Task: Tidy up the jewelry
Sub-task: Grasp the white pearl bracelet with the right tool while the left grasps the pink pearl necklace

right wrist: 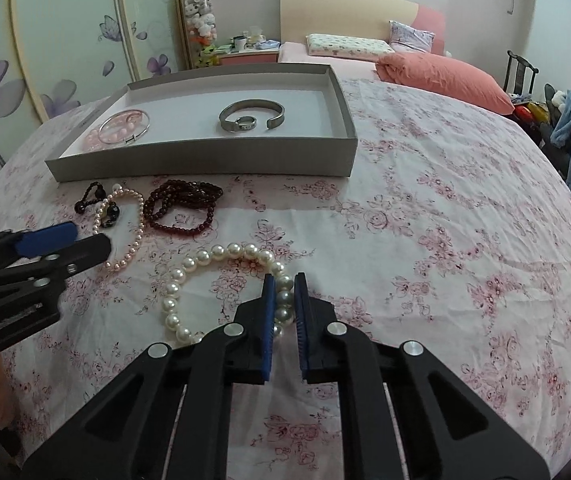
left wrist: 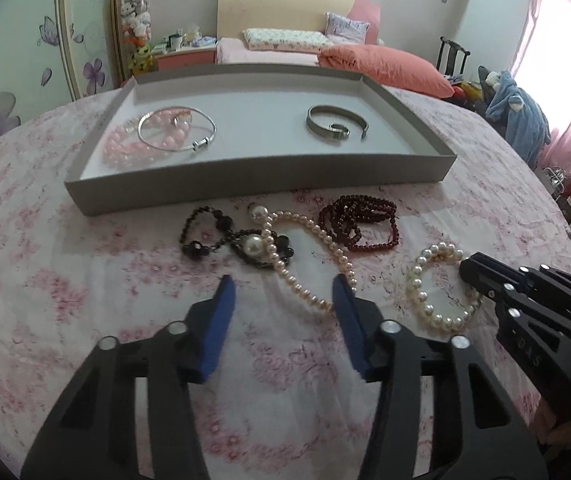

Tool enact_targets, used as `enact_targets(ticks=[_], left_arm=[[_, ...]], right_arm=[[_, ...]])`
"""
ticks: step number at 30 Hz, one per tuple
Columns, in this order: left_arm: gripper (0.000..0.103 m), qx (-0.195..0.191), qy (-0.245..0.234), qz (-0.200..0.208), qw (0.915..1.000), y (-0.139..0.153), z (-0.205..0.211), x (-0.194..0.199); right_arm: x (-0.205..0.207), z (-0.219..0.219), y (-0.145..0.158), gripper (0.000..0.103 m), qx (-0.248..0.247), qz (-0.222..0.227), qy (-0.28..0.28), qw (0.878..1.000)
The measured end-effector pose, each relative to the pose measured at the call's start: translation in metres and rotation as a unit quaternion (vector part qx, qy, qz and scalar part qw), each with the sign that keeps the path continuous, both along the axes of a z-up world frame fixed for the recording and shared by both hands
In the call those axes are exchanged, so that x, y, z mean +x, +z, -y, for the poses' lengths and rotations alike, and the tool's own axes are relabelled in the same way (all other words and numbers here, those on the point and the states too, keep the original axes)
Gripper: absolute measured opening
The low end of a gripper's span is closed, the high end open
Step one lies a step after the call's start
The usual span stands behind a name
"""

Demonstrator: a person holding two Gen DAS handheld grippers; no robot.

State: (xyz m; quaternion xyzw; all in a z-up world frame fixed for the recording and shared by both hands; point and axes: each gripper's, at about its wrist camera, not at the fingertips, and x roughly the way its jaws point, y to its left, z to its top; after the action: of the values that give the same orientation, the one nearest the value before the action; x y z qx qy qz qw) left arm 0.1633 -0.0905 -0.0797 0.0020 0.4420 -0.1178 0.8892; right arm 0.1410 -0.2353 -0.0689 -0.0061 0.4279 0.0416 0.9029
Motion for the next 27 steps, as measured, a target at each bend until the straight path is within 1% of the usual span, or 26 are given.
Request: enact_targets(ticks=[1,4,6,10,15,17,18,21,24,27], left_arm=[[0.041,0.009,0.002,0.003,1.0,-0.001,0.003,0.002],[0.033,0.026,0.005,0.006,0.9996,-0.003,0.004,0.004],[0.032,0.033,0.002,0.007,0.9994,-0.003,0.001,0.003],[0.032,0.051,0.005,0.013,0.9986,-0.003,-0.015,-0.005],[0.034,0.061,0.024,0.014,0.9978,-0.002,-0.049,-0.014],[0.037,0.066,0.029,0.015,0.9973,-0.002,-0.06,-0.016],[0.04,0.067,0.03,0.015,0.9972,-0.002,-0.063,-0.016],[0.041,0.06,0.028,0.011,0.9978,0.0,-0.07,-0.018],[0.045,0.056,0.018,0.012,0.9982,0.001,-0.069,-0.021],[0.045,0.055,0.009,0.013,0.9984,0.001,-0.067,-0.024]], right_arm=[[0.0,0.0,0.0,0.011,0.001,0.0,0.0,1.0],[0.002,0.0,0.0,0.011,0.005,-0.001,0.001,1.0],[0.002,-0.001,0.0,0.011,0.005,-0.001,0.001,1.0],[0.002,-0.002,0.0,0.011,0.003,0.0,0.003,1.0],[0.002,-0.007,0.0,0.011,-0.003,0.0,0.009,1.0],[0.002,-0.008,0.0,0.011,-0.003,0.0,0.011,1.0],[0.002,-0.009,0.0,0.011,-0.003,0.0,0.012,1.0],[0.002,-0.01,0.0,0.011,-0.004,0.0,0.013,1.0],[0.002,-0.01,0.0,0.011,-0.001,0.0,0.013,1.0],[0.002,-0.011,0.0,0.011,0.0,0.0,0.013,1.0]])
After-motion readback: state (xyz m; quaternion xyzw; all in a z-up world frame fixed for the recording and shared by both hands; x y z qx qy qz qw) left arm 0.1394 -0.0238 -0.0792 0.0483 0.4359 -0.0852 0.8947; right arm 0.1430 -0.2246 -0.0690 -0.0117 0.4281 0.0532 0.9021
